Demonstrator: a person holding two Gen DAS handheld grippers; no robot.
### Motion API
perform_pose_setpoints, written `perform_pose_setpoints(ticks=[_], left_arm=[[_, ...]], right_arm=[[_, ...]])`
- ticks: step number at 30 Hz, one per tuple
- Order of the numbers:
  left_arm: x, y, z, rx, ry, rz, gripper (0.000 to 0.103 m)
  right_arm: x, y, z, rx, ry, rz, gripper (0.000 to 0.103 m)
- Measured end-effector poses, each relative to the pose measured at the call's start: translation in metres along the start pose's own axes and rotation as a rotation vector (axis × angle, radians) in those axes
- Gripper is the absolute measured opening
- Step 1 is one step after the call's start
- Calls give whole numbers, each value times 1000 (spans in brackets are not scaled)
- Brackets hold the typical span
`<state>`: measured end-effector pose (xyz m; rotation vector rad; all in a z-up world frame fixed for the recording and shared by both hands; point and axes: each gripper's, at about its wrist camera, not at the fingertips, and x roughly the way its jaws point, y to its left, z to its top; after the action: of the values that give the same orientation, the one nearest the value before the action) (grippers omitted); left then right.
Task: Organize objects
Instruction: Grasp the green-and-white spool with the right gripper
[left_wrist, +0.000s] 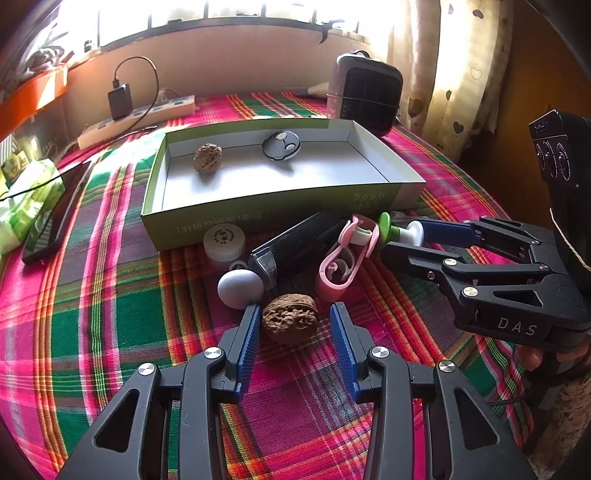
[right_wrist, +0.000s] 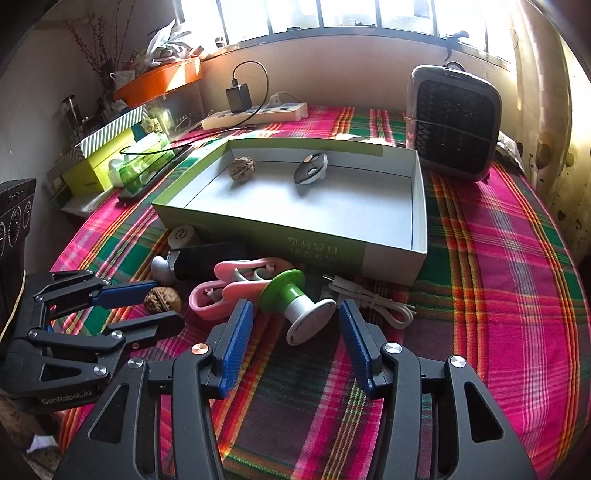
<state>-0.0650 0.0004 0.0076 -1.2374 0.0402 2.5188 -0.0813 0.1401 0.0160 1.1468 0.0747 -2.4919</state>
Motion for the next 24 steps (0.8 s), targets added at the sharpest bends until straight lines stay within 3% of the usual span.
perform_pose_setpoints(ticks=[8, 16, 24], left_arm=[[0, 1, 0, -2, -3, -4, 37], [1, 1, 0, -3, -5, -9, 37], [1, 1, 1, -7, -8, -10, 37]], right_arm=[[5, 4, 4, 34, 14, -42, 51], [-2, -3, -6, 68, 43, -150, 51], [2, 0, -4, 81, 47, -134, 51]])
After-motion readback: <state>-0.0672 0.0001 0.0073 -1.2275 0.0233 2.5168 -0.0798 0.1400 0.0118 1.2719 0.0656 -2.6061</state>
